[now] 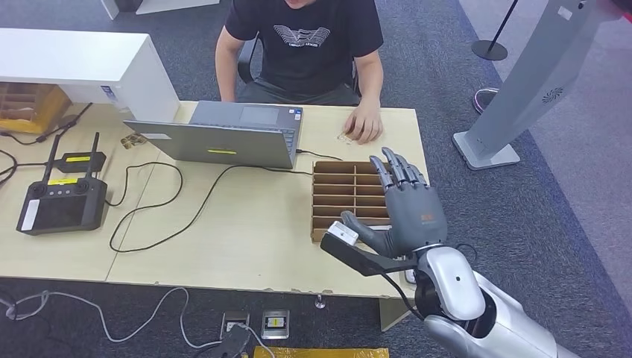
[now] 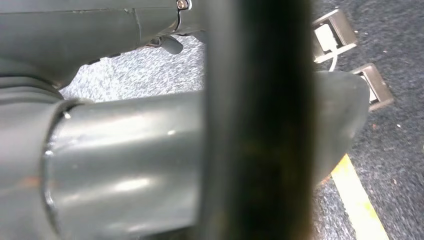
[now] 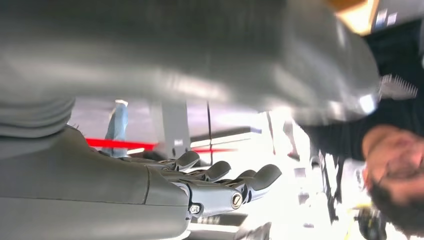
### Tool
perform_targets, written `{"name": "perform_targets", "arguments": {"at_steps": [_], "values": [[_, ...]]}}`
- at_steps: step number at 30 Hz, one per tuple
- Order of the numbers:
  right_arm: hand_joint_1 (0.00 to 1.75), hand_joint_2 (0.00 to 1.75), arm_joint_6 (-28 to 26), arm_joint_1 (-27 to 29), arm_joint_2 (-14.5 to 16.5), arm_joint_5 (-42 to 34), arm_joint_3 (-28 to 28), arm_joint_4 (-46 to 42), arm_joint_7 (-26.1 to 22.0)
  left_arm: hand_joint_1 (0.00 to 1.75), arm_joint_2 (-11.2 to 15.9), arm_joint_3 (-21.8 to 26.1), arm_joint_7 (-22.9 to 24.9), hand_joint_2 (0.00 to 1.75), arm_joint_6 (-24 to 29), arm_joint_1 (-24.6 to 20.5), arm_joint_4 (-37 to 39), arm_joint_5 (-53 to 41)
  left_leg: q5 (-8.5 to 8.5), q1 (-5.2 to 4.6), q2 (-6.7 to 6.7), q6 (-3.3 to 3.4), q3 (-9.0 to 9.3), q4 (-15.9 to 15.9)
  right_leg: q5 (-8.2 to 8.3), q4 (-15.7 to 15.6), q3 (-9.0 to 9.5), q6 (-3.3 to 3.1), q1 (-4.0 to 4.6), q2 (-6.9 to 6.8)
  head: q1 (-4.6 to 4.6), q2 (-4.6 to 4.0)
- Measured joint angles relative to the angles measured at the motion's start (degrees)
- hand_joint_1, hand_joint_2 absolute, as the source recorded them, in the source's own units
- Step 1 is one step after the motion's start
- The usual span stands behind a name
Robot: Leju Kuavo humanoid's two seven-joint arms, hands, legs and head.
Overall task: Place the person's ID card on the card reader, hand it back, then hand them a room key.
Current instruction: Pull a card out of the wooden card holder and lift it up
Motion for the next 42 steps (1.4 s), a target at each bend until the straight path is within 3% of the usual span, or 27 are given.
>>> {"name": "perform_targets", "arguments": {"at_steps": [6,8,21,29,42], "values": [[0.00,1.75,10.82,0.36,-1.72,-2.92,0.90,-4.19,0.11,0.00,-1.44,0.16,-2.79,0.00,0.02,0.28,1.78,5.23,0.00,0.01,0.00,0.00,-0.01,-0.01,0.00,0.00,0.01,0.00,0.02,-0.02,0.02,0.00],[0.00,1.75,12.04,0.94,-1.76,-2.73,1.62,-3.82,0.14,0.00,-1.68,0.27,-2.36,0.00,0.05,0.27,1.96,5.55,0.00,0.01,-0.01,0.00,-0.02,-0.02,0.00,0.00,0.01,0.00,0.01,-0.02,0.02,0.00],[0.00,1.75,7.79,2.24,-1.76,-4.99,6.21,-0.05,0.21,0.00,-2.22,0.50,-1.68,0.00,0.08,0.32,2.54,6.81,0.00,0.01,-0.08,0.00,-0.04,-0.01,0.00,0.00,0.01,0.00,0.01,-0.12,0.01,0.00],[0.00,1.75,1.71,3.12,-1.41,-3.66,8.00,2.84,0.18,0.00,-2.36,0.50,-2.68,0.00,0.09,0.26,2.79,8.45,0.00,0.01,-0.08,0.00,-0.05,-0.01,0.00,0.00,0.02,0.00,0.01,-0.13,0.01,0.00],[0.00,1.75,-8.15,3.19,2.73,8.57,9.87,14.66,0.20,0.00,-3.14,0.46,-3.41,0.00,0.09,0.00,3.71,9.04,0.01,0.01,-0.08,0.00,-0.06,-0.01,0.00,0.01,0.02,0.00,0.01,-0.13,0.01,0.00]]}}
